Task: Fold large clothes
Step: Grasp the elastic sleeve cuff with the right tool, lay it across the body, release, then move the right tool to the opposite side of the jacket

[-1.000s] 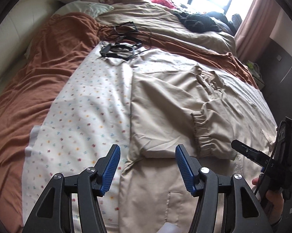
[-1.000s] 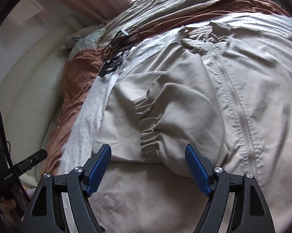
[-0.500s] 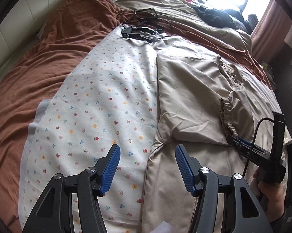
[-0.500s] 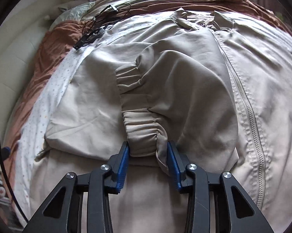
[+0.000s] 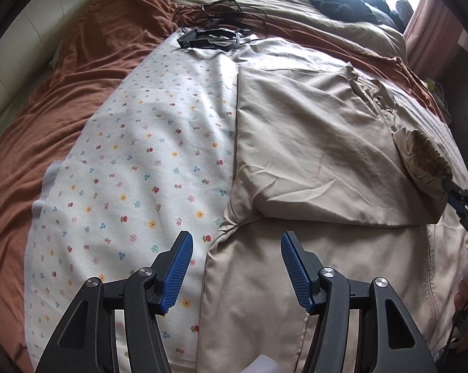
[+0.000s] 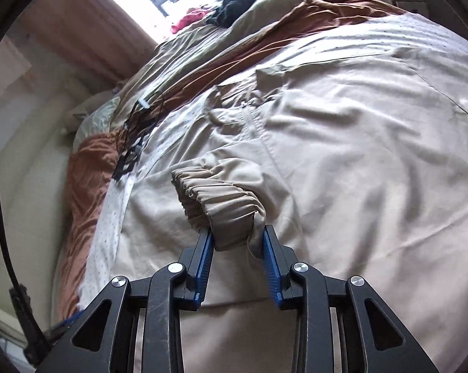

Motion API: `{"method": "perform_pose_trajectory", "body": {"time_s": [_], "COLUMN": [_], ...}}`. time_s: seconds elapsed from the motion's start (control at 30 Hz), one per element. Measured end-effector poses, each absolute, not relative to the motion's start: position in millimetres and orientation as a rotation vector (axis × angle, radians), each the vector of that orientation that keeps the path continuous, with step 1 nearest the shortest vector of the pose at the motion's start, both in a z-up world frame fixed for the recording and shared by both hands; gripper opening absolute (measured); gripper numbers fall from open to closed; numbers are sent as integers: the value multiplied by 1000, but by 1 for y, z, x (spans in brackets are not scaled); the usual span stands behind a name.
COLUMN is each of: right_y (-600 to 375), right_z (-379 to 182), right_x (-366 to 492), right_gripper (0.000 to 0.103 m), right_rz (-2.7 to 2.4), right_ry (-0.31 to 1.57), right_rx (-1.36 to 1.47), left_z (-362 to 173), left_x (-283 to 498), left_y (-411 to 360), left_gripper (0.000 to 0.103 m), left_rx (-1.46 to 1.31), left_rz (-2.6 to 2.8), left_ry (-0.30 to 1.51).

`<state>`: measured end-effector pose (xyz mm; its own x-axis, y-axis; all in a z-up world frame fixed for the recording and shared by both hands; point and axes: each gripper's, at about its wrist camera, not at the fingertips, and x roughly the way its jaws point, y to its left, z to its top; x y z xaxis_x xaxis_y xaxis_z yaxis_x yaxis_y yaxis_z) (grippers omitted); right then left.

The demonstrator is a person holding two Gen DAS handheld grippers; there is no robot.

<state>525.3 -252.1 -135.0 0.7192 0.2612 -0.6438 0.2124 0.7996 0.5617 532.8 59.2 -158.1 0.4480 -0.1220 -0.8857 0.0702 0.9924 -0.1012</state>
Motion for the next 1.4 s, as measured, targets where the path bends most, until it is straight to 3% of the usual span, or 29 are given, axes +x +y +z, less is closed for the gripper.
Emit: {"method": "perform_pose_trajectory", "body": {"time_s": [0.13,0.43,0.63,0.7,0.73,0.77,0.9,0.93,1.07,1.4], "right_y": [-303,-342,-339,-332,-330,-330,-335,-337,-349,-365], "right_z": [-151,-162,-177,-191,-197,-203,-208,-203,-172,-138], "right_x": [521,500,508,523,530,537,545,544,510,429], "right_gripper": [46,46,46,41,23,14,15,20,63,64], "right_rz": [-128,-188,-81,-21,-20,-42,-36,-38,-106,-100], "right_ry": [821,818,838,853,864,883,890,899,828,805], "right_rx": [778,894,942,967,949,918,909,902,835,771], "left_z": [-171,-192,-205,-207,-207,-207,-207,-207,-200,-147], "left_x": [536,544,548,550,550,551,552,552,542,489], "left_y": [50,57,66,69,70,71,72,71,75,81], "left_gripper": [61,58,43,42,41,40,39,39,39,40], "left_rx": [-14,13,-2,-14,-20,-24,-28,-25,-84,-203], "left_rz": [-106,-24,9,15,20,27,44,45,45,23], "left_ry": [1123,1144,1160,1153,1149,1147,1140,1138,1123,1038]}}
